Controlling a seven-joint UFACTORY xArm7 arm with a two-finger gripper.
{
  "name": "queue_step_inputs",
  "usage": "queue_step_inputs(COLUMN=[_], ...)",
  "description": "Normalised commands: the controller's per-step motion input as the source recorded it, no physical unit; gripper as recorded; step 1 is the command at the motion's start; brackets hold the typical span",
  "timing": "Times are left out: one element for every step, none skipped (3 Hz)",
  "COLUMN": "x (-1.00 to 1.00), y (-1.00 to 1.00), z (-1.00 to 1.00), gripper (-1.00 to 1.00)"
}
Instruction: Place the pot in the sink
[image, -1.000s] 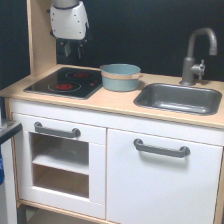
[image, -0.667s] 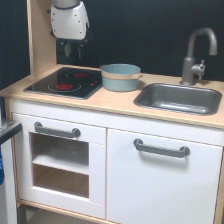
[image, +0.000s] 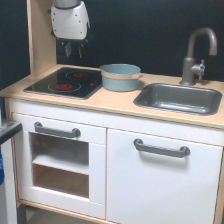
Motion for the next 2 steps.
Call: queue_step_inputs(x=[0.03, 0.01], y=[-0.01, -0.02], z=[0.00, 0.00], gripper=[1.00, 1.00])
